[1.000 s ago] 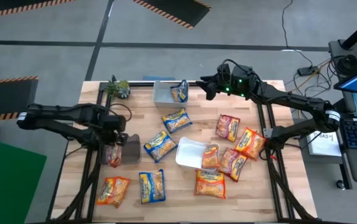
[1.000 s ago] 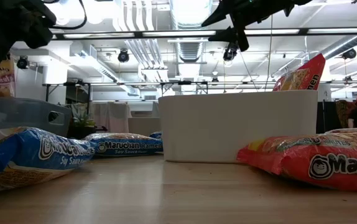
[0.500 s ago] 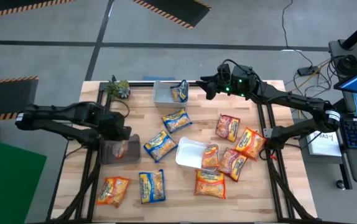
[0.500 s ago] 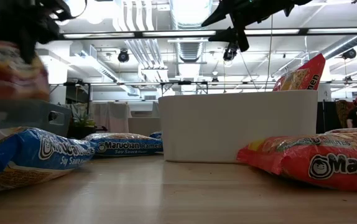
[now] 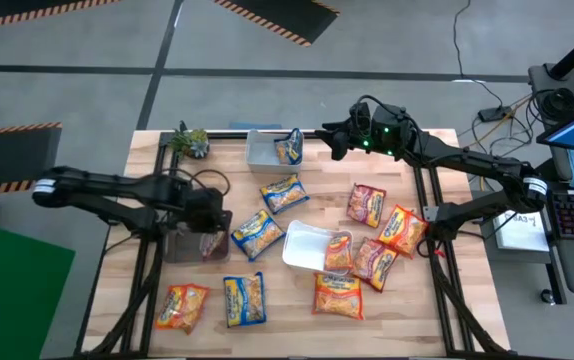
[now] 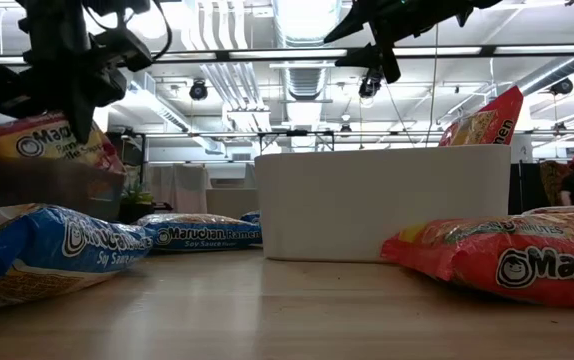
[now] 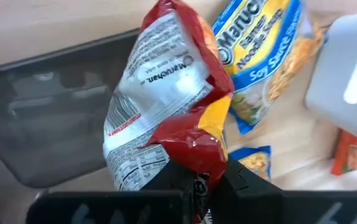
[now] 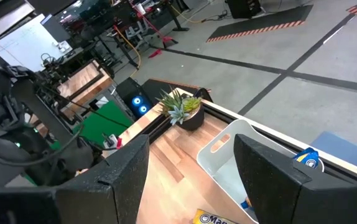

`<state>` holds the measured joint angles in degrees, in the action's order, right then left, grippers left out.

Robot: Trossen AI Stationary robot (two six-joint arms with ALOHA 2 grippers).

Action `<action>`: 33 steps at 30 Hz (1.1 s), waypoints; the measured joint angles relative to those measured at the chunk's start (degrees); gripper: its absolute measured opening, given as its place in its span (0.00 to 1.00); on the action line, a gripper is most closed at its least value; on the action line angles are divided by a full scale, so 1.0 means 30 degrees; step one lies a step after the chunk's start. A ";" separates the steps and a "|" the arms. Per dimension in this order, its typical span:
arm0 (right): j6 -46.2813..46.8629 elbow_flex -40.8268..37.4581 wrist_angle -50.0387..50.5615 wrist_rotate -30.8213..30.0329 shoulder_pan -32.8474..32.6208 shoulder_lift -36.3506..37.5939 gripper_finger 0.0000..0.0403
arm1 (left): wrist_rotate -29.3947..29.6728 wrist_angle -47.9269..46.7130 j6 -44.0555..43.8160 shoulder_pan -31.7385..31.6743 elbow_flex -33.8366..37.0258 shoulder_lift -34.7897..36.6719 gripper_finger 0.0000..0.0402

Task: Sort Maruchan noodles
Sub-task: Put the red noodle pack into the black bin

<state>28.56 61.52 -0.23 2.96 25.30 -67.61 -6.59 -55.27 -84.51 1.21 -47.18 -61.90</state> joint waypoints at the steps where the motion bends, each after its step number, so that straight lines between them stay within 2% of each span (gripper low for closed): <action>1: 0.0000 0.0000 0.0000 0.0000 0.0000 0.0000 0.56 | -0.0002 -0.0050 0.0041 0.0000 0.0000 -0.0153 0.00; 4: 0.0000 0.0000 0.0000 0.0000 0.0000 0.0000 0.56 | -0.0071 -0.0070 0.0352 0.0000 0.0000 -0.0612 0.00; 9: 0.0201 0.0000 0.0007 0.0000 0.0000 0.0000 0.56 | -0.2117 -0.0142 0.0496 0.0163 -0.0186 -0.0817 0.00; 14: 0.0240 0.0000 0.0007 0.0000 0.0000 0.0000 0.56 | -0.2295 -0.0433 0.0779 0.0081 -0.0926 -0.0521 0.00; 21: 0.0270 0.0000 0.0007 -0.0007 0.0000 0.0000 0.56 | -0.4547 -0.1956 0.1075 0.0080 -0.1997 -0.0425 0.00; 27: 0.0194 0.0000 0.0007 -0.0024 0.0000 0.0000 0.56 | -0.4644 -0.1918 0.1430 0.0054 -0.1990 -0.0558 0.00; 33: 0.0097 0.0000 0.0007 -0.0051 0.0000 0.0000 0.56 | -0.4619 -0.1706 0.2030 0.0058 -0.1749 -0.1871 0.00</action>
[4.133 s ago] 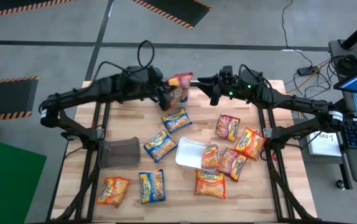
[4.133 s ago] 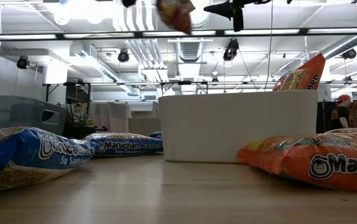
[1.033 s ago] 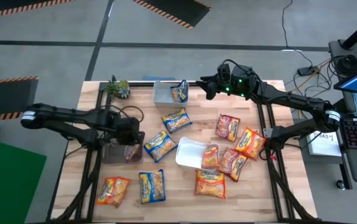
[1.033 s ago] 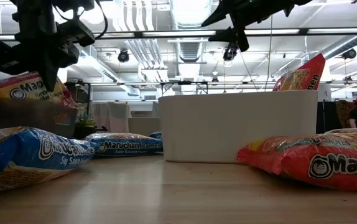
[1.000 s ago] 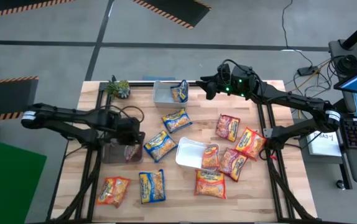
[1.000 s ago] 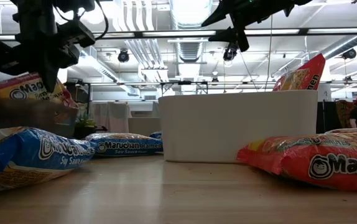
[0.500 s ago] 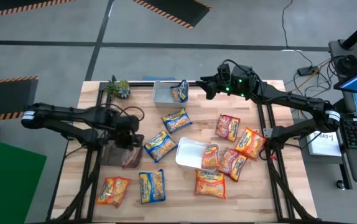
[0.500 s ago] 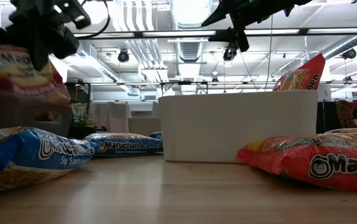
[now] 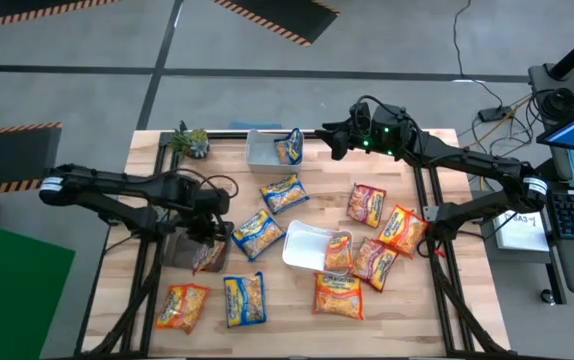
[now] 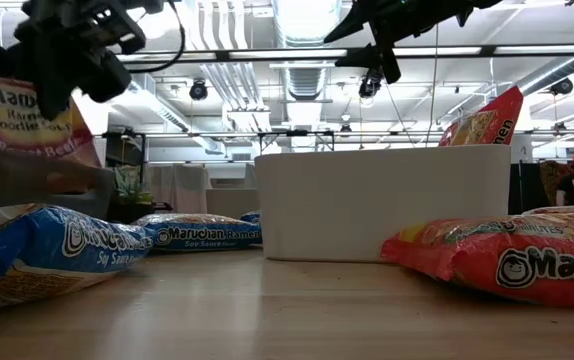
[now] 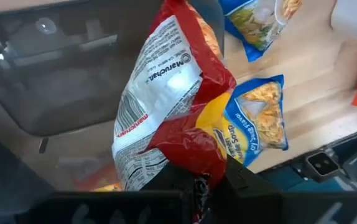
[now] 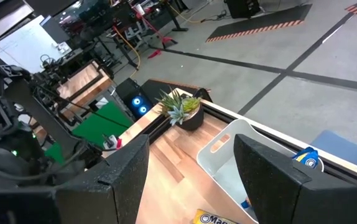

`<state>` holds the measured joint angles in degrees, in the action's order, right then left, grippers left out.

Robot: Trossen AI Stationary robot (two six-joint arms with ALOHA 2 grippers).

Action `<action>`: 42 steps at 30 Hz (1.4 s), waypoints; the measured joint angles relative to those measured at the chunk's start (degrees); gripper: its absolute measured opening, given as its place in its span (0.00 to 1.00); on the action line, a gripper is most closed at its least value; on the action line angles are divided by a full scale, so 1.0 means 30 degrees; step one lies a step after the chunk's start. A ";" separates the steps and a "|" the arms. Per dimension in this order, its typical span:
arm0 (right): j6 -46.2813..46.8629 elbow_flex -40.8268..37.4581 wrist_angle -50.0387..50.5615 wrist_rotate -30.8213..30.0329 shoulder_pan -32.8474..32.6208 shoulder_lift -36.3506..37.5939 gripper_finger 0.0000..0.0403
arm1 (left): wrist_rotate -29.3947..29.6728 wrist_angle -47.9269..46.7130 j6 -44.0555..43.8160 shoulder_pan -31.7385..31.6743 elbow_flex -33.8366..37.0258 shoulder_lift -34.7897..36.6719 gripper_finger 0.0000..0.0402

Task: Sort Maruchan noodles
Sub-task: Put the red noodle pack into the black bin, then put the blue noodle pack into the gray bin

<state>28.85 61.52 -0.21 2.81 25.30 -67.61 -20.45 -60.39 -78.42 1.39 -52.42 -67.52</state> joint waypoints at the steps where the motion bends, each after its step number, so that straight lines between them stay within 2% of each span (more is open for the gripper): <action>1: -0.0046 0.0000 0.0000 0.0000 0.0000 0.0000 0.56 | 0.0208 0.0151 0.0087 0.0000 0.0000 -0.0255 0.00; 13: -0.0111 -0.0003 -0.0007 0.0012 0.0000 0.0000 0.56 | 0.2038 0.1840 0.0143 -0.0131 0.0015 -0.3163 0.01; 22: -0.0119 -0.0007 -0.0007 0.0029 0.0000 0.0000 0.56 | 0.2134 0.2006 -0.0446 -0.0131 -0.0013 -0.4025 0.17; 30: -0.0079 -0.0007 -0.0007 0.0044 0.0000 0.0000 0.56 | 0.2074 0.2273 -0.0419 -0.0160 -0.0022 -0.2489 0.36; 35: 0.1662 -0.0007 0.0024 0.0267 0.0000 0.0000 0.56 | 0.2054 0.2272 0.0308 -0.0171 -0.0022 -0.0598 0.44; 42: 0.5668 -0.0007 0.1237 0.3156 0.0503 -0.0233 0.56 | 0.2484 0.3181 0.2062 -0.0291 -0.0022 0.1646 0.46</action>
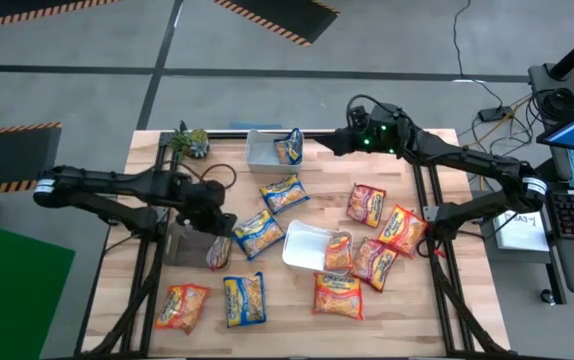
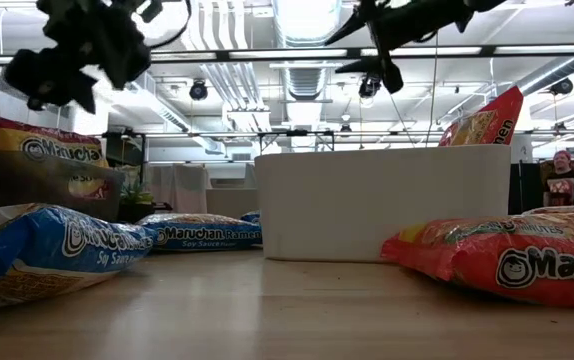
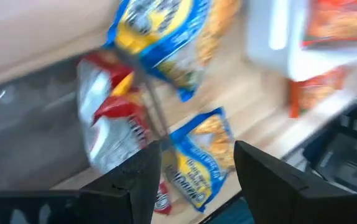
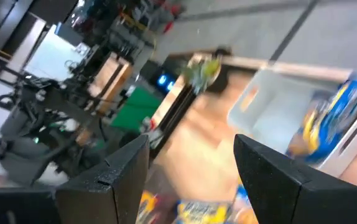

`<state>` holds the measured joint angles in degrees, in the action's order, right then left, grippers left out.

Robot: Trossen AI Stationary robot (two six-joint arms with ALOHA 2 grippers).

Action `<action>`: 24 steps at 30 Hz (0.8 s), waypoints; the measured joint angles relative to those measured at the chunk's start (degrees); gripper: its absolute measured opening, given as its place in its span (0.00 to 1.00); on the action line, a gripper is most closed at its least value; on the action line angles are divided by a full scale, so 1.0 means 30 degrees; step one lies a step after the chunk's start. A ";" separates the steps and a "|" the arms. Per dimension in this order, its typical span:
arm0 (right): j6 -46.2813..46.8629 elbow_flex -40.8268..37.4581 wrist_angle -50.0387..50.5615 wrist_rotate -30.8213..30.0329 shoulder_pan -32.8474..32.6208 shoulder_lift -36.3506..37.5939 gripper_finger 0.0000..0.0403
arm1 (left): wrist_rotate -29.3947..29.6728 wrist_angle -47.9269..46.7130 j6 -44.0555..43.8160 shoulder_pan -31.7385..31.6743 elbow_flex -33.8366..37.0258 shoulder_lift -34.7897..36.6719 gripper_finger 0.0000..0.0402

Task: Sort Maruchan noodles
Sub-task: Put the blue noodle pack into the gray bin

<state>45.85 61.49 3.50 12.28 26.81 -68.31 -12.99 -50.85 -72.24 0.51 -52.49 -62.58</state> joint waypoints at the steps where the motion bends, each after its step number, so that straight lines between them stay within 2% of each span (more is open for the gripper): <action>1: 0.0477 0.0000 0.0063 0.0478 0.0076 -0.0191 0.56 | 0.0086 0.0317 0.0252 -0.0093 0.0000 0.0251 0.46; 6: 0.2250 0.0225 0.0517 0.2774 0.0117 -0.1771 0.56 | 0.0625 0.2967 0.1794 -0.1033 0.0000 0.1001 0.44; 11: 0.2577 0.1628 0.3103 0.4539 0.0048 -0.4832 0.56 | 0.1686 0.6606 0.3871 -0.1937 0.0000 0.1268 0.42; 18: 0.0872 0.3730 0.7508 0.4711 0.0161 -0.9478 0.56 | 0.2777 0.8915 0.5462 -0.3413 -0.0007 0.1322 0.40; 24: -0.0292 0.4785 0.7628 0.4673 0.0168 -1.2322 0.56 | 0.4070 0.8996 0.5965 -0.4125 -0.0007 0.1322 0.40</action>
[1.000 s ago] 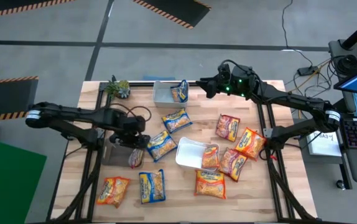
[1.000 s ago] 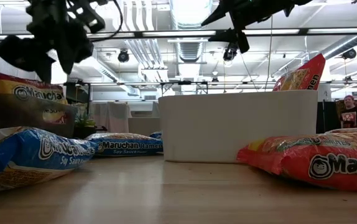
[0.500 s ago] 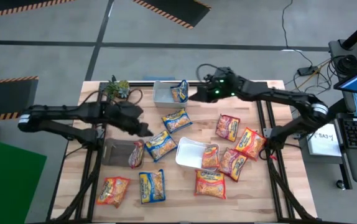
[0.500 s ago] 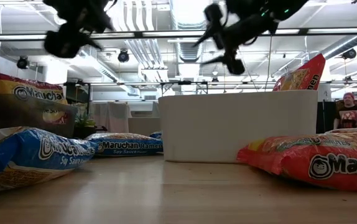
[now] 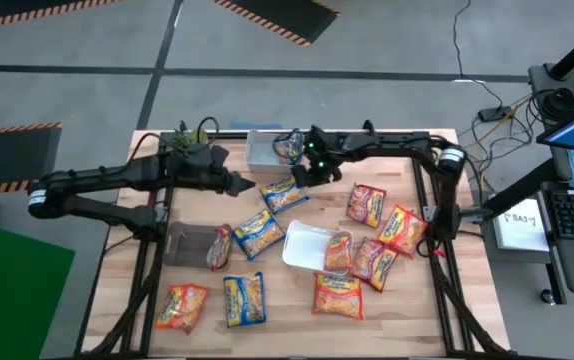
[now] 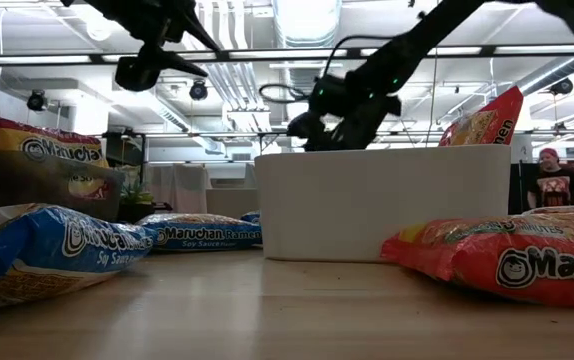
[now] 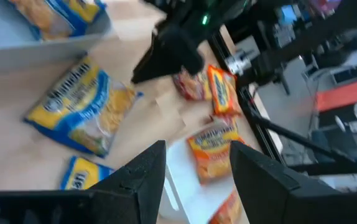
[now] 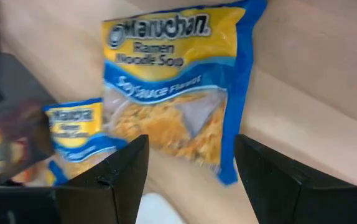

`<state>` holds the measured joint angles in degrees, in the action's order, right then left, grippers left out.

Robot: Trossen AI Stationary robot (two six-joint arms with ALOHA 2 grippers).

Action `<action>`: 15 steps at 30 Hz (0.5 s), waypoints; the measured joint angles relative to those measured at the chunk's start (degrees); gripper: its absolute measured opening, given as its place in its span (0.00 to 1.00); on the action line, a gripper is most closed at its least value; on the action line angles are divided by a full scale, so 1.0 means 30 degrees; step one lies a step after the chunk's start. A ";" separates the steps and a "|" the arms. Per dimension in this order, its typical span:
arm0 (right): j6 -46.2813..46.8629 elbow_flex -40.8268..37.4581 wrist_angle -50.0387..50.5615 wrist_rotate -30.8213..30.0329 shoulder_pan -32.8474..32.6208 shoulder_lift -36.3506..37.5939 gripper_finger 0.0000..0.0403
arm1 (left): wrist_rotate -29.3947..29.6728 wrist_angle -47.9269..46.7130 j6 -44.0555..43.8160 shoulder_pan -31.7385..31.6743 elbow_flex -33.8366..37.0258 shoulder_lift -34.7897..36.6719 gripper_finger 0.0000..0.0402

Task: Sort Maruchan noodles
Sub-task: Put the blue noodle pack into the gray bin

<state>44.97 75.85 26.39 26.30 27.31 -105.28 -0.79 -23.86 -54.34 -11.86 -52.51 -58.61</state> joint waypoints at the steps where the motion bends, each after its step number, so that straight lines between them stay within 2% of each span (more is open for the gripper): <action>1: -0.0169 0.0158 0.0009 -0.0165 -0.0011 -0.0405 0.56 | 0.0203 0.0102 0.0106 -0.0042 0.0000 0.0000 0.40; 11: -0.0548 0.0701 -0.1790 -0.0274 -0.0015 -0.2652 0.55 | 0.2024 0.1244 0.1043 -0.0330 0.0000 -0.0187 0.40; 15: -0.0866 0.0708 -0.2249 -0.0187 -0.0015 -0.2857 0.49 | 0.2541 0.2135 0.1446 -0.0425 0.0000 -0.0272 0.40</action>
<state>42.38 77.97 19.64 25.74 27.27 -113.85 6.84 -17.46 -50.01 -13.14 -52.51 -59.43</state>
